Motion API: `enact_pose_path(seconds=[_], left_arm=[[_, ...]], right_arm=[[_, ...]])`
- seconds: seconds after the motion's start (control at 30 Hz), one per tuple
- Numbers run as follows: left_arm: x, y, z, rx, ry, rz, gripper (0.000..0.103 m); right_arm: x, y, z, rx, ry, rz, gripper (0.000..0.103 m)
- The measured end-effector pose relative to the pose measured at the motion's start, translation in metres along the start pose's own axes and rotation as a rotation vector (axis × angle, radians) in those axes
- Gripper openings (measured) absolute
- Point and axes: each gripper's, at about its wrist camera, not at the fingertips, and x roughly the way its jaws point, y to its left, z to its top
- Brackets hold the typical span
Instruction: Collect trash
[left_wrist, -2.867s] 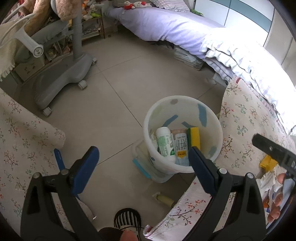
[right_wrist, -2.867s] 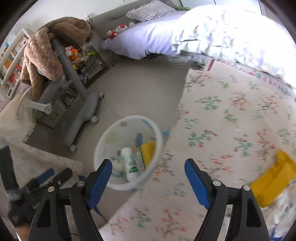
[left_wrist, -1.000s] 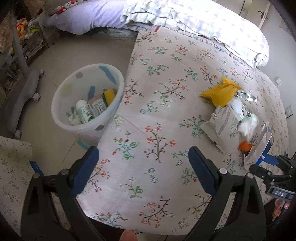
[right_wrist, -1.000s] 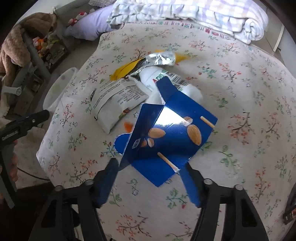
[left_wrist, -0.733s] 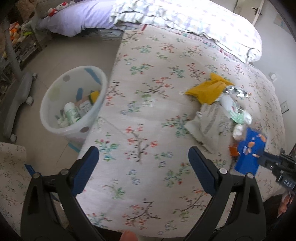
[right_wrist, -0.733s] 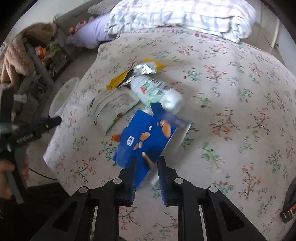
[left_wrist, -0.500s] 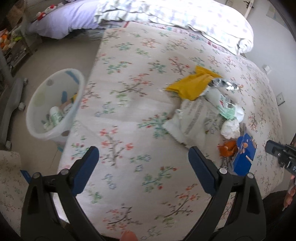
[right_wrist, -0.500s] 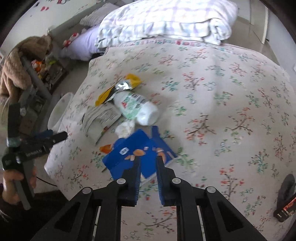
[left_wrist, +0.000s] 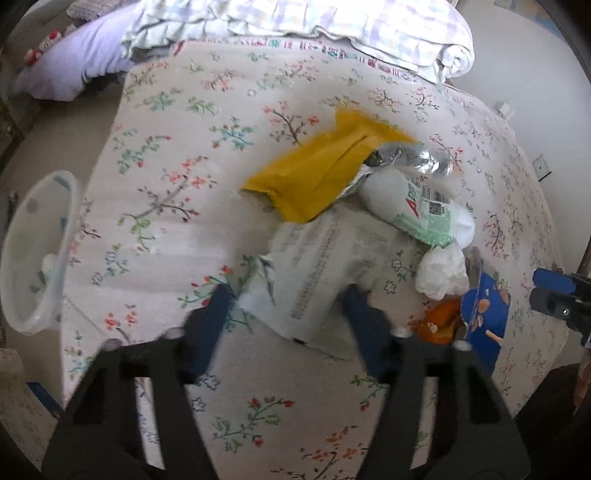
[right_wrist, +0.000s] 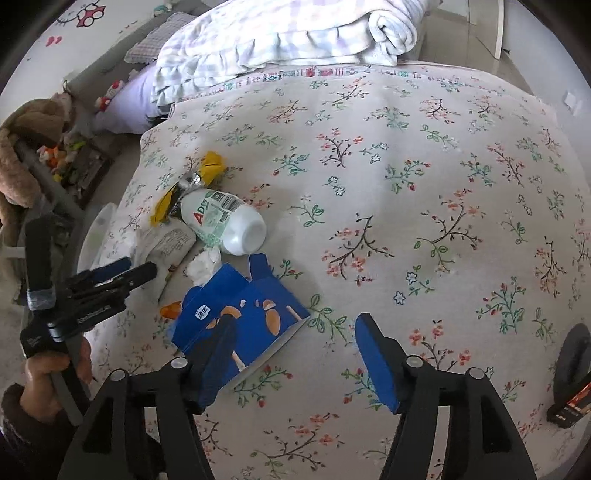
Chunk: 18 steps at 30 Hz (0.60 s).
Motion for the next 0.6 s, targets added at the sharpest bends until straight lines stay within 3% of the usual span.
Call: enact_pose_path(seconds=[0.07,0.13,0.3,0.6], left_arm=[[-0.003,0.0,-0.001,-0.004,-0.008,0.001,0.047],[-0.007,-0.002,-0.001,0.0,-0.005,-0.04,0.027],[-0.021,-0.009,-0.007,0.031,-0.025,-0.04,0.002],[-0.039,0.002,-0.023,0.019,-0.03,-0.065,0.0]], right_arm=[[0.001,0.0,-0.001,-0.001,0.003,-0.002,0.073],[0.002,0.002,-0.001,-0.006,0.008,-0.004,0.074],[0.011,0.012,-0.004,-0.034,0.028,-0.01,0.077],[0.022,0.024,-0.009,-0.041,0.054,0.044,0.085]])
